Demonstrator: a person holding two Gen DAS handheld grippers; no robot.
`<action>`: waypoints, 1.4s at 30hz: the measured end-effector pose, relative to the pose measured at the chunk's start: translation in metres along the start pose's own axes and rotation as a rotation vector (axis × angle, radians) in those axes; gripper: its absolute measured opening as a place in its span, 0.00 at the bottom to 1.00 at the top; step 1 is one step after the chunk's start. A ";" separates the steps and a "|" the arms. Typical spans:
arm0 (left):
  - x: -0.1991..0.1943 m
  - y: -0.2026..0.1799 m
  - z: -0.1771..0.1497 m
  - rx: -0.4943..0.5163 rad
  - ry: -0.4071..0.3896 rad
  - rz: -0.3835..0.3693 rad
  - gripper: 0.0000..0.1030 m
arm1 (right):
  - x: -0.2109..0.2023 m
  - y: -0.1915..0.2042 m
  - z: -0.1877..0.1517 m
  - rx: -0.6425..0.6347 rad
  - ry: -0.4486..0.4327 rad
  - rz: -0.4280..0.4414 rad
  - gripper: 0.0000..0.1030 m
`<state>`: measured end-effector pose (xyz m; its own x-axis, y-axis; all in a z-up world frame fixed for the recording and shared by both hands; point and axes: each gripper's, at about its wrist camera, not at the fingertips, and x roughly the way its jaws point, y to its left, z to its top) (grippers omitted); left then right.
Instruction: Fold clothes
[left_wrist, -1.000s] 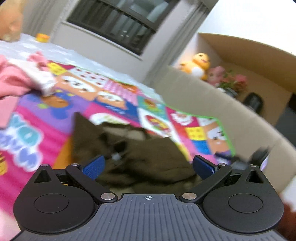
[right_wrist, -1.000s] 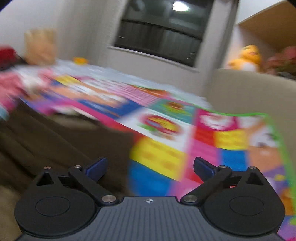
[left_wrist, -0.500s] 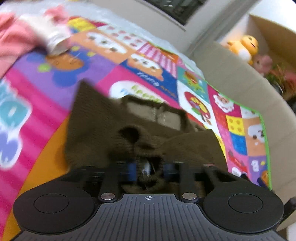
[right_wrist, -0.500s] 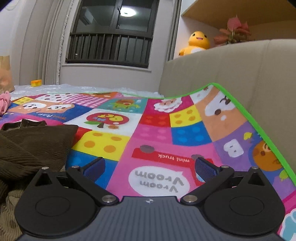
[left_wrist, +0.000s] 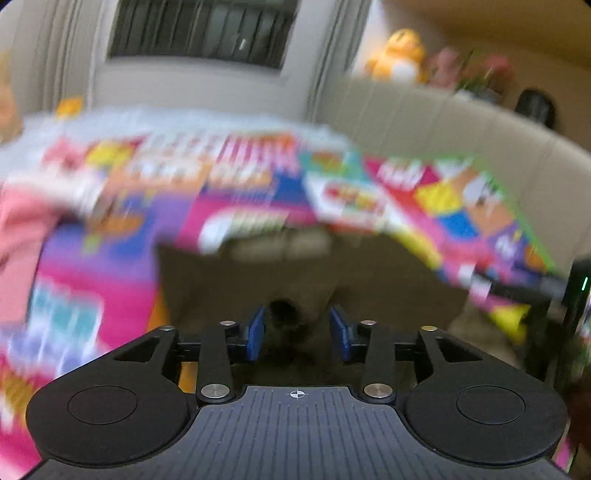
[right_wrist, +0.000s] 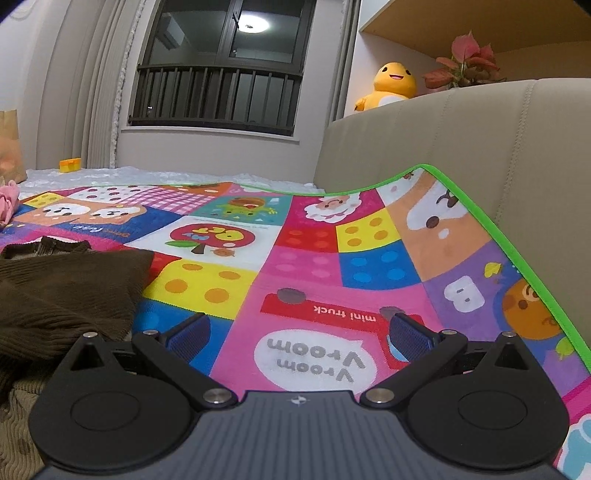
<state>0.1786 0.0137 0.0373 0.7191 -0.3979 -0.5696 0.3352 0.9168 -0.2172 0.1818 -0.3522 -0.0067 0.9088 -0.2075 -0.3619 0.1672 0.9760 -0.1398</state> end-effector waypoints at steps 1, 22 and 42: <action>-0.001 0.007 -0.009 -0.012 0.032 0.012 0.56 | 0.000 0.000 0.000 -0.001 0.003 0.000 1.00; 0.032 0.008 0.064 -0.257 -0.029 -0.167 0.15 | -0.004 -0.034 0.033 0.074 -0.053 0.068 1.00; -0.011 0.055 0.008 -0.229 0.033 -0.100 0.77 | 0.040 -0.023 0.004 0.002 0.111 0.046 1.00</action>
<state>0.1944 0.0685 0.0377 0.6675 -0.4896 -0.5610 0.2548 0.8581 -0.4457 0.2154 -0.3829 -0.0145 0.8676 -0.1689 -0.4677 0.1275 0.9847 -0.1191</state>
